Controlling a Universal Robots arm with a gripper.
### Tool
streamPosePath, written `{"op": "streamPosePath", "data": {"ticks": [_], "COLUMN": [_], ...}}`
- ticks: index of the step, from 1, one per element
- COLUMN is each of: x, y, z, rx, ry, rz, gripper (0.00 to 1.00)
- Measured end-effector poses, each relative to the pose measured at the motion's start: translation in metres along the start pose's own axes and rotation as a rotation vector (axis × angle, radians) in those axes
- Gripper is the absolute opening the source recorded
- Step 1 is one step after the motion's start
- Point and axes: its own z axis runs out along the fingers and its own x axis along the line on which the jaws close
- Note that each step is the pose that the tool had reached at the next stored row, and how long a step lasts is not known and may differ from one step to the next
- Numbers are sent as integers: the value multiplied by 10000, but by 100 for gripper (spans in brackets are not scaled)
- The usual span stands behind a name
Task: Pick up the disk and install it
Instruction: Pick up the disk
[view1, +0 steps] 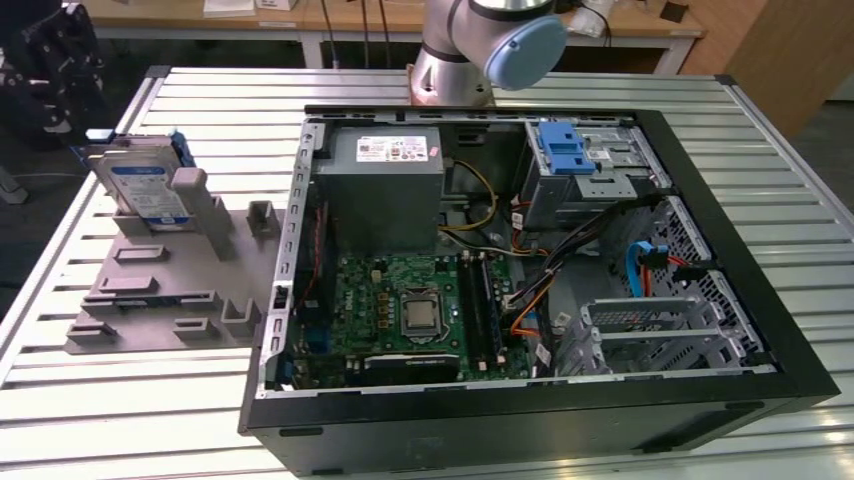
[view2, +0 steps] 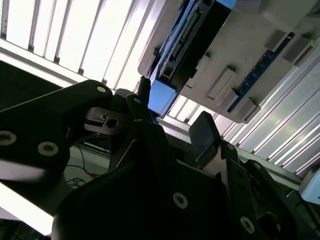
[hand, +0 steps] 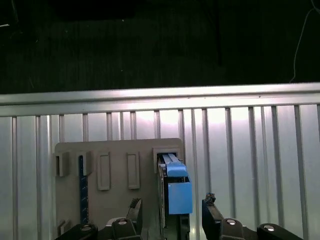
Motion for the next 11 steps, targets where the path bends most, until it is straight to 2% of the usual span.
{"op": "streamPosePath", "data": {"ticks": [2, 7, 11], "x": [-15, -15, -15], "y": [0, 1, 9], "z": [32, 63, 114], "rx": [2, 17, 16], "ry": [23, 22, 23], "rz": [1, 0, 0], "gripper": [58, 58, 58]}}
